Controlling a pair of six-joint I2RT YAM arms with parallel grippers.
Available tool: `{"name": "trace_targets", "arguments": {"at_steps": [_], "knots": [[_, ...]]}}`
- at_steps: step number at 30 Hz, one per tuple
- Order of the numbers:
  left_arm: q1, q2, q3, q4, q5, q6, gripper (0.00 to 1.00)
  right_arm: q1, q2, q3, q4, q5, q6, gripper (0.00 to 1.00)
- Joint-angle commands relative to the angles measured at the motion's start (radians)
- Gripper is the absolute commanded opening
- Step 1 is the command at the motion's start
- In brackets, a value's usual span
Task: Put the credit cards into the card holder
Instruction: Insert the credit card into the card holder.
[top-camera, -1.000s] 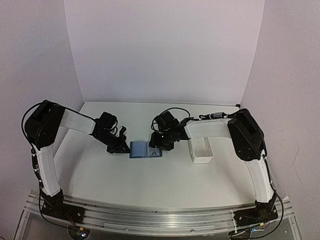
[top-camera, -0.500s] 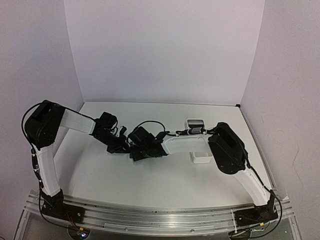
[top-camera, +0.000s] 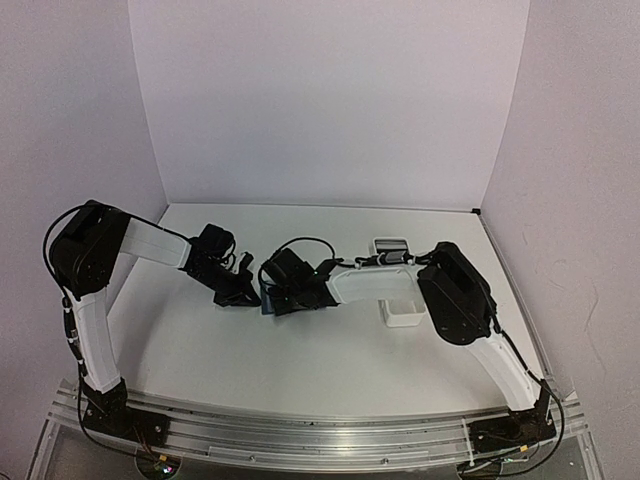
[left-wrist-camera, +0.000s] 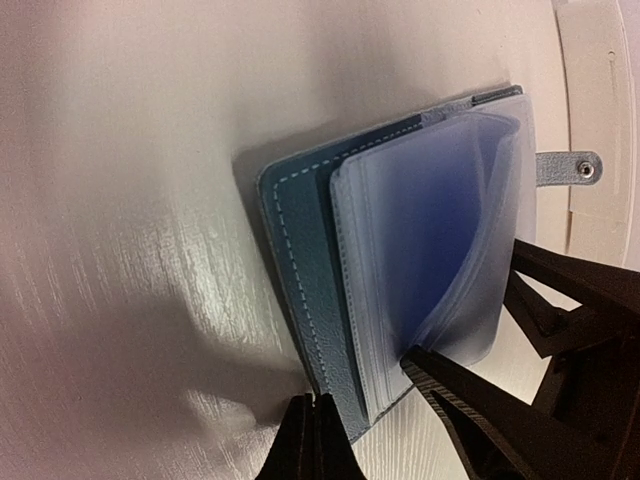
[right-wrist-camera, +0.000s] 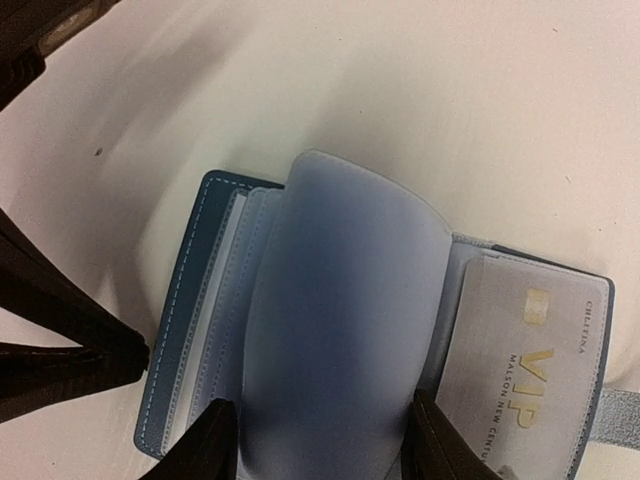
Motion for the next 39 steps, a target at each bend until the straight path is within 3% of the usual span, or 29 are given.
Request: {"name": "trace_targets", "arguments": {"at_steps": [1,10,16,20,24,27,30,34,39], "knots": [[-0.007,0.030,-0.010,-0.028,-0.030,0.020,0.00,-0.019,-0.026,-0.085,0.000,-0.119,0.074,0.48],[-0.006,0.028,-0.011,-0.026,-0.030,0.018,0.00,-0.055,-0.128,-0.202,0.071,-0.142,0.158,0.26],[-0.007,0.021,0.033,-0.068,-0.034,0.079,0.00,-0.085,-0.175,-0.299,0.168,-0.265,0.253,0.27],[-0.004,-0.012,0.075,-0.086,-0.034,0.173,0.00,-0.130,-0.253,-0.502,0.426,-0.388,0.438,0.24],[-0.009,-0.114,0.053,0.035,0.028,0.249,0.00,-0.137,-0.250,-0.534,0.519,-0.465,0.527,0.22],[-0.029,-0.160,0.037,0.128,0.096,0.255,0.07,-0.137,-0.238,-0.540,0.570,-0.487,0.588,0.22],[-0.049,-0.122,0.052,0.135,0.139,0.186,0.15,-0.137,-0.236,-0.564,0.640,-0.491,0.644,0.23],[-0.053,-0.038,0.066,0.141,0.119,0.120,0.12,-0.135,-0.223,-0.588,0.731,-0.533,0.727,0.24],[-0.077,0.012,0.089,0.151,0.049,0.176,0.11,-0.127,-0.233,-0.605,0.740,-0.520,0.735,0.24]]}}
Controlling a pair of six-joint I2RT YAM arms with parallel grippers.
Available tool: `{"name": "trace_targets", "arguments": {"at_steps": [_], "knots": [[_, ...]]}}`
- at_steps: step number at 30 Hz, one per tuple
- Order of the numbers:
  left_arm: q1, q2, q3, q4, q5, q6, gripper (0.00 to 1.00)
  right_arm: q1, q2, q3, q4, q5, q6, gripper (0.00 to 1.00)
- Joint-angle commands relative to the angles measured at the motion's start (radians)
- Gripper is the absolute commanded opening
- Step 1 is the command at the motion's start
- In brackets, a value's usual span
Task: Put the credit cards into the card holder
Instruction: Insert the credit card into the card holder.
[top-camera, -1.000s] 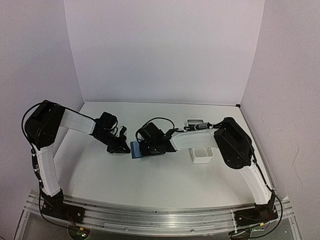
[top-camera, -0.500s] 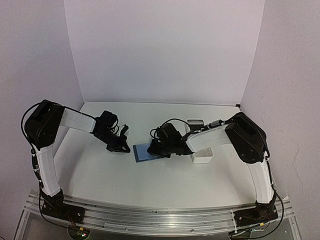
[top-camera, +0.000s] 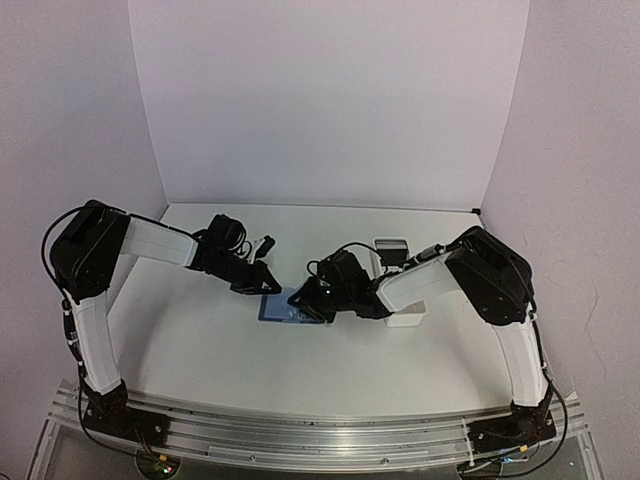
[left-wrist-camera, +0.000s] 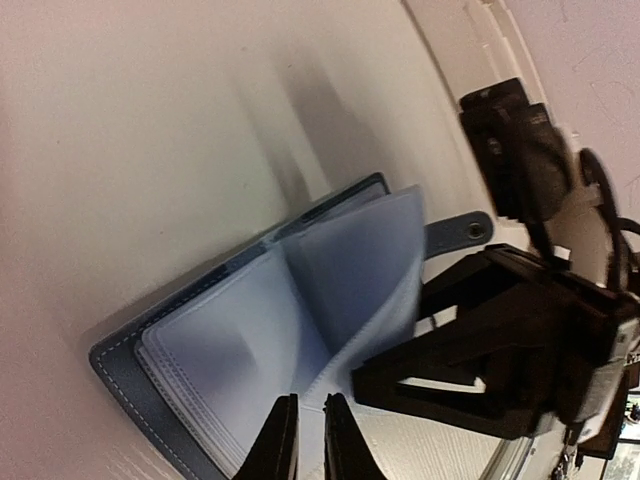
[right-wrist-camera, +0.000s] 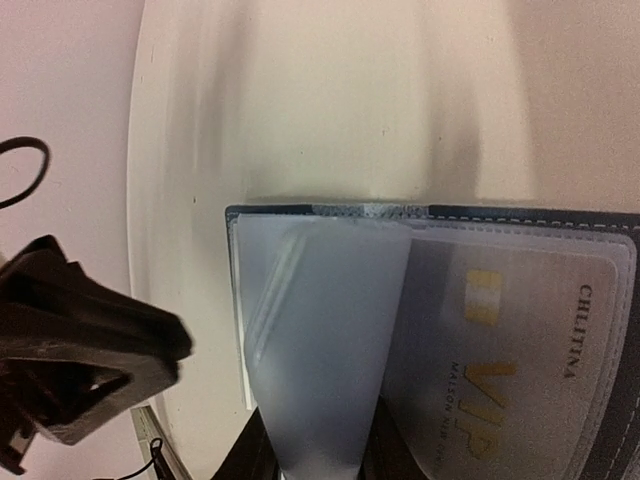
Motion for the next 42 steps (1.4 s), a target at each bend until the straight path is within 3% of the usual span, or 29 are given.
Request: {"name": "trace_targets", "arguments": {"at_steps": [1,10,18,35,42], "knots": [[-0.019,0.038,0.043,0.036,-0.055,0.035,0.11,0.011,-0.005,-0.011,0.074,-0.020,0.057,0.24],[-0.050,0.068,0.051,0.045,-0.068,0.070,0.10,0.020,-0.084,-0.057,0.026,0.029,0.047,0.37],[-0.054,0.064,0.081,0.015,-0.044,0.111,0.10,0.028,-0.157,0.017,-0.157,0.111,-0.044,0.47],[-0.114,0.103,0.136,0.007,0.021,0.125,0.12,-0.007,-0.319,0.012,-0.416,0.307,-0.181,0.51],[-0.161,0.137,0.138,0.031,-0.014,0.102,0.13,-0.073,-0.373,0.074,-0.496,0.299,-0.372,0.51]]}}
